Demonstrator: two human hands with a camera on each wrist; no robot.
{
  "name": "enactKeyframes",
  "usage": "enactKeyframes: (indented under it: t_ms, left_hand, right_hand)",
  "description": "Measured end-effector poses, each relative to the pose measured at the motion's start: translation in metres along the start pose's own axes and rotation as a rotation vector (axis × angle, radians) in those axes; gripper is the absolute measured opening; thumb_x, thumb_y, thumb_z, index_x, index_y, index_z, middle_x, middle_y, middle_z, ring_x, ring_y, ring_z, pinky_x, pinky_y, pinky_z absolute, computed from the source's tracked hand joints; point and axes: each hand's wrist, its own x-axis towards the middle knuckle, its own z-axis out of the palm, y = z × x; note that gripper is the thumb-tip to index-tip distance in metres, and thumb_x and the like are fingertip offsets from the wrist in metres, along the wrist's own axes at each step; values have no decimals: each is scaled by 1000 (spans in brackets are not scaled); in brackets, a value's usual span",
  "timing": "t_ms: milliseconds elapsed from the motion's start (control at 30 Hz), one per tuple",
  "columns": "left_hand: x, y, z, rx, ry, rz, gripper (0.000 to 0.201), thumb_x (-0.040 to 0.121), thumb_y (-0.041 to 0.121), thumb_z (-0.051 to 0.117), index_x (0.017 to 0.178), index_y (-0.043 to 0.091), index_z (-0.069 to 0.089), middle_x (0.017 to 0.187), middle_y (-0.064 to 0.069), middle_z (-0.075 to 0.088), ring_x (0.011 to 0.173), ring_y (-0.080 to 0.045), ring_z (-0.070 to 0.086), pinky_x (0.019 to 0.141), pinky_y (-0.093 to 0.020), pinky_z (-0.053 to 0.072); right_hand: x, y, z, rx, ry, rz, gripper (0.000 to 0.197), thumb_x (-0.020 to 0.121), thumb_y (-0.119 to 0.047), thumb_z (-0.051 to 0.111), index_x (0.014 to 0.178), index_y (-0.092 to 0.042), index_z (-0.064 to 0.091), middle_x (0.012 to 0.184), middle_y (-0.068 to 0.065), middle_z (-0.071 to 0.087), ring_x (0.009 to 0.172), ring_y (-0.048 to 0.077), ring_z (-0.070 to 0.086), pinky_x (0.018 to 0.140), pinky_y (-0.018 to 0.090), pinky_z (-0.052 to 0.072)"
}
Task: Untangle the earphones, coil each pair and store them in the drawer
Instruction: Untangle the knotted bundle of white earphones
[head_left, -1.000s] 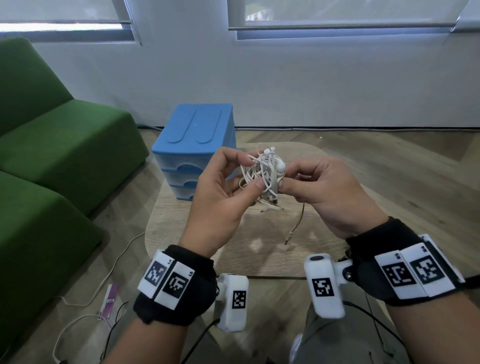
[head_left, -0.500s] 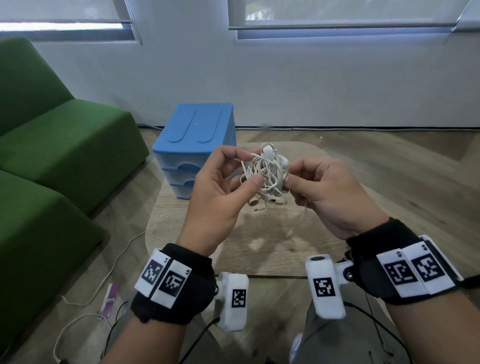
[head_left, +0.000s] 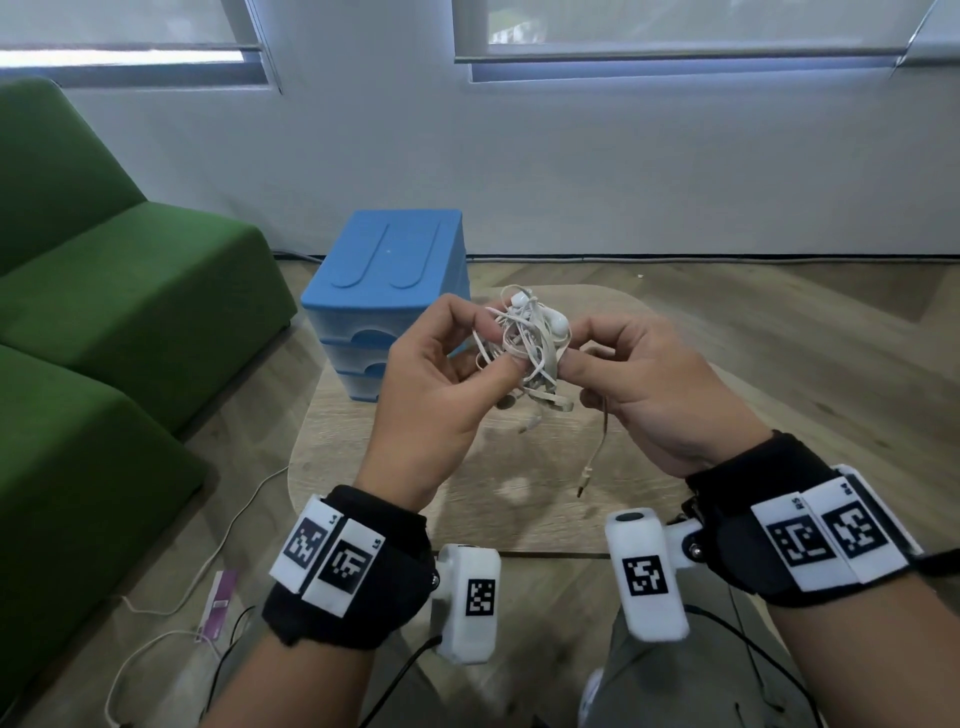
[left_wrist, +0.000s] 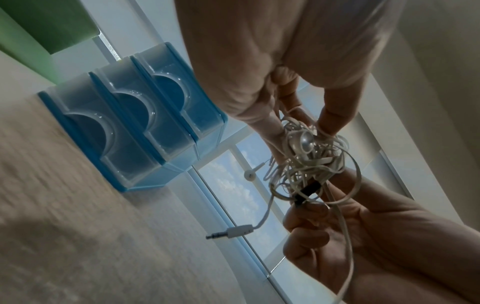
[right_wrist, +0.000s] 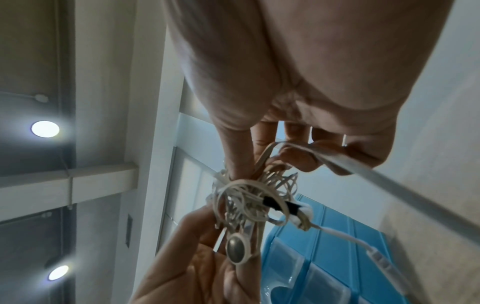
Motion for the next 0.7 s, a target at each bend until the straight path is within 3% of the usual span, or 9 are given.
enactKeyframes:
  t_ms: [67, 167, 267, 333, 400, 467, 533, 600, 700]
  left_hand:
    - [1, -3, -1, -16, 7, 13, 15, 91, 1, 74, 88, 6, 59, 113, -14, 74, 103, -25, 70, 74, -39, 59]
    - [1, -4, -2, -103, -24, 5, 10, 90, 13, 65, 87, 4, 63, 110, -16, 72, 115, -30, 66, 84, -42, 58]
    - [1, -1, 1, -11, 4, 7, 11, 97, 6, 66, 88, 2, 61, 118, -17, 73, 114, -17, 71, 79, -30, 58]
    - [2, -1, 2, 28, 23, 8, 13, 100, 4, 63, 89, 0, 59, 116, -23, 71, 103, -11, 72, 80, -36, 62]
    - [3, -2, 2, 73, 25, 20, 17, 100, 11, 62, 91, -2, 57, 114, -27, 68, 97, -21, 68, 88, -54, 59]
    - [2, -4, 1, 108, 17, 20, 17, 99, 14, 59, 91, 0, 56, 110, -20, 70, 94, -34, 67, 87, -56, 57]
    - [1, -6, 2, 116, -9, 17, 13, 101, 12, 56, 91, 4, 56, 119, -8, 75, 104, -37, 69, 84, -48, 57]
    - [1, -8, 4, 112, -37, 18, 12, 102, 11, 55, 91, 6, 56, 124, -7, 74, 108, -35, 70, 85, -47, 58]
    - [1, -10, 6, 147, -61, 40, 12, 101, 14, 56, 91, 8, 56, 108, -5, 75, 89, -35, 67, 75, -47, 53]
  right_hand:
    - [-1, 0, 0, -47, 11, -43, 7, 79, -13, 81, 83, -12, 75, 72, 7, 57, 67, 22, 39, 59, 24, 32]
    - [0, 2, 0, -94, 53, -91, 11, 84, -3, 78, 80, -13, 74, 68, 0, 59, 62, 11, 42, 58, 20, 36]
    - [0, 1, 0, -129, 25, -116, 7, 82, -3, 80, 87, -7, 76, 75, 9, 63, 66, 23, 44, 65, 33, 39]
    - [0, -1, -2, -171, 24, -99, 13, 83, 1, 77, 88, -10, 78, 78, 8, 66, 66, 22, 49, 67, 29, 41]
    - [2, -5, -8, -219, 123, -115, 23, 84, 5, 72, 85, -17, 77, 77, 3, 67, 63, 7, 53, 62, 14, 42]
    - [4, -11, -13, -241, 234, -168, 21, 88, 0, 69, 87, -19, 77, 81, 8, 64, 67, 7, 50, 59, 10, 40]
    - [7, -18, -13, -262, 245, -239, 18, 94, -7, 66, 91, -21, 78, 85, 20, 65, 71, 17, 48, 60, 15, 41]
    - [10, -25, -10, -312, 172, -291, 18, 96, -8, 66, 94, -20, 79, 85, 24, 67, 70, 20, 50, 61, 22, 42]
    - [17, -33, -7, -396, 5, -298, 13, 93, -4, 70, 94, -12, 80, 79, 12, 74, 66, 25, 57, 64, 33, 47]
